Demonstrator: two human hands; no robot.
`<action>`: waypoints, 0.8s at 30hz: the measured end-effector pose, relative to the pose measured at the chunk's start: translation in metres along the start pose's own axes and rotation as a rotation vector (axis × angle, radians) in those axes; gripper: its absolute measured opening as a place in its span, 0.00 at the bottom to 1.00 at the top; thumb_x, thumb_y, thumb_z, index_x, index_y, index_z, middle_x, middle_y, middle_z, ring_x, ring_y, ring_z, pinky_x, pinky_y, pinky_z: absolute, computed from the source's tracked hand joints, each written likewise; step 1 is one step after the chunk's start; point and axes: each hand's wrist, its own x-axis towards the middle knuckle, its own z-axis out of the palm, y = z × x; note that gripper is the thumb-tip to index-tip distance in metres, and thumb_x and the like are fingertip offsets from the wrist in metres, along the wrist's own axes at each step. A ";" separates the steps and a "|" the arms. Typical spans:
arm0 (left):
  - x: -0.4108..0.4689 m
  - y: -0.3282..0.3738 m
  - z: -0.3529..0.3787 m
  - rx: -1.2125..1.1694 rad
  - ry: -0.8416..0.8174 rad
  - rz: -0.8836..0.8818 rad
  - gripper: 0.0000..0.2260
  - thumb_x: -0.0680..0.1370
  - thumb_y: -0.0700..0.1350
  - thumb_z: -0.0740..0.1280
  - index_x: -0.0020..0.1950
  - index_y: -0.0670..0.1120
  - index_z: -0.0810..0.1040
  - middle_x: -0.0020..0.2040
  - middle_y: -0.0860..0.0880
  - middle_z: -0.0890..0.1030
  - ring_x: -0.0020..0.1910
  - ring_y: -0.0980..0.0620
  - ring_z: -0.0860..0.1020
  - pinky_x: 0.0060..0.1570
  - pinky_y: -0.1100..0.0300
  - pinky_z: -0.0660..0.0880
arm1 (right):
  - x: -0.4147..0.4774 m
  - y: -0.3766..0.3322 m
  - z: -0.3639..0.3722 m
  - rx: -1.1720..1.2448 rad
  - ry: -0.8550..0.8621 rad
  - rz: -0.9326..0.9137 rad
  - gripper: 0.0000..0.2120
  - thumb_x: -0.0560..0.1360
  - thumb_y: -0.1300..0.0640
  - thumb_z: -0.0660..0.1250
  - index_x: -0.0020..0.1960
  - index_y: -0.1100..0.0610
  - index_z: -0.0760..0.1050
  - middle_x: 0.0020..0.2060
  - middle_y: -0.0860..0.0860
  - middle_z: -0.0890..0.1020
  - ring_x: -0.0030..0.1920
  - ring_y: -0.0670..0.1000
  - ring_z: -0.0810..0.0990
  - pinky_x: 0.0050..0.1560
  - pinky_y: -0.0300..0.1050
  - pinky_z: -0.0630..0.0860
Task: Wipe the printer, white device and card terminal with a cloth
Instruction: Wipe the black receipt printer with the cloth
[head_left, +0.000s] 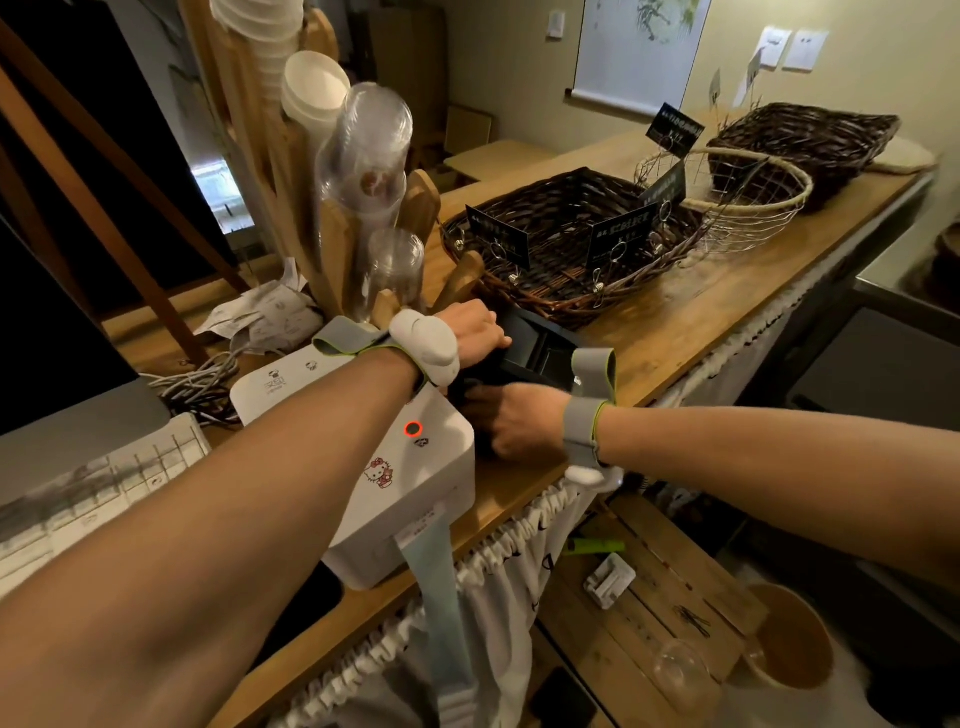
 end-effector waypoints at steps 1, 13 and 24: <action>0.001 -0.001 0.000 -0.003 0.011 -0.006 0.16 0.81 0.46 0.61 0.55 0.33 0.79 0.67 0.39 0.75 0.67 0.41 0.72 0.64 0.52 0.68 | -0.002 0.006 0.002 0.011 0.087 0.044 0.19 0.80 0.61 0.51 0.67 0.60 0.72 0.71 0.59 0.68 0.74 0.61 0.57 0.76 0.57 0.48; -0.005 0.001 0.000 0.024 0.031 0.001 0.16 0.82 0.45 0.61 0.46 0.33 0.79 0.60 0.37 0.79 0.59 0.37 0.76 0.59 0.50 0.70 | -0.043 0.003 0.030 0.052 0.283 -0.042 0.15 0.77 0.61 0.57 0.58 0.60 0.79 0.65 0.59 0.76 0.70 0.59 0.69 0.75 0.55 0.53; -0.008 0.000 0.000 0.099 0.015 0.034 0.19 0.82 0.47 0.60 0.57 0.30 0.77 0.71 0.37 0.70 0.66 0.39 0.72 0.66 0.49 0.68 | -0.062 -0.004 0.034 0.106 0.360 0.082 0.14 0.74 0.61 0.65 0.58 0.59 0.79 0.65 0.58 0.76 0.69 0.58 0.71 0.73 0.56 0.56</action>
